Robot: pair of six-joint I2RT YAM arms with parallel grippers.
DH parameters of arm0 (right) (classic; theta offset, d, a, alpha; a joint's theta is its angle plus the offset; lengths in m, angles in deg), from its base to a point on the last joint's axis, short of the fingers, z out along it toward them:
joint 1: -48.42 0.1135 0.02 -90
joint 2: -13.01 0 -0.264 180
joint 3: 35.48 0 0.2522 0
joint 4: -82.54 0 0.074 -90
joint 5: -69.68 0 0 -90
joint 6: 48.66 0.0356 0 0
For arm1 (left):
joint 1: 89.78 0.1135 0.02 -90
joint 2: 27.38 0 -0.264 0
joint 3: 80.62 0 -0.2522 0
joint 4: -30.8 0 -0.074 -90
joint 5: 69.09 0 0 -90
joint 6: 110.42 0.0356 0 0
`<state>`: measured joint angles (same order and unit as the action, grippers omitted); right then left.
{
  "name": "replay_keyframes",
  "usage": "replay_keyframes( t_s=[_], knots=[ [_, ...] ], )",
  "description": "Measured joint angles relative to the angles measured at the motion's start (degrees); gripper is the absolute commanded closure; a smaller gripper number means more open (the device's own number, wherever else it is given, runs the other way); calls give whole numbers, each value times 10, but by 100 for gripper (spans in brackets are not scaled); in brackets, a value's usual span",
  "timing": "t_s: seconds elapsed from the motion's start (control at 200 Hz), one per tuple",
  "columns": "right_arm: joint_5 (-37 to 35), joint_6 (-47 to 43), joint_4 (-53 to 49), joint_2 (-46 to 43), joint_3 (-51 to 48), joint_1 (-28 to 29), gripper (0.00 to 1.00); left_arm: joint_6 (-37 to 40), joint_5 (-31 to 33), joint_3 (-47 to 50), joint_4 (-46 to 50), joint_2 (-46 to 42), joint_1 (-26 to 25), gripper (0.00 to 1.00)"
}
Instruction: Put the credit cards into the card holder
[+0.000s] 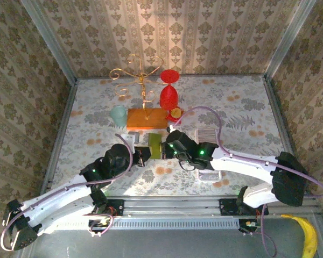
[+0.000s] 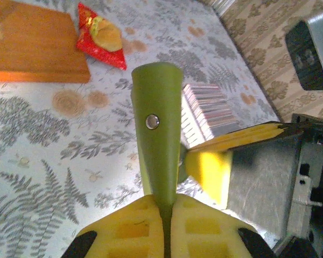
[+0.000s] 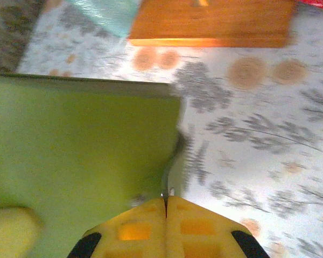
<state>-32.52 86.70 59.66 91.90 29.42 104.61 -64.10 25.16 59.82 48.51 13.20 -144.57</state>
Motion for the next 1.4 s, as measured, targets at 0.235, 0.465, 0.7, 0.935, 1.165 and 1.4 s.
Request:
replay_keyframes(
  t_s=[0.235, 0.465, 0.7, 0.935, 1.165, 1.4],
  knots=[
    [-4, 0, -3, -10, -40, -21, 100, -31, 2, 17, 4, -10, -3, 100],
    [41, -2, 23, -39, -64, -21, 100, -63, 0, 33, -3, -8, -3, 100],
    [82, 7, 34, -39, -67, 0, 100, -110, -13, 66, -24, 26, -3, 94],
    [96, 22, 40, -32, -85, 5, 100, -143, -16, 84, -29, 71, -11, 36],
    [112, 29, 48, -33, -85, 11, 100, -146, 14, 85, 7, 68, -12, 18],
    [116, 29, 57, -37, -85, 13, 100, -146, 38, 84, 14, 65, -12, 26]
  ],
)
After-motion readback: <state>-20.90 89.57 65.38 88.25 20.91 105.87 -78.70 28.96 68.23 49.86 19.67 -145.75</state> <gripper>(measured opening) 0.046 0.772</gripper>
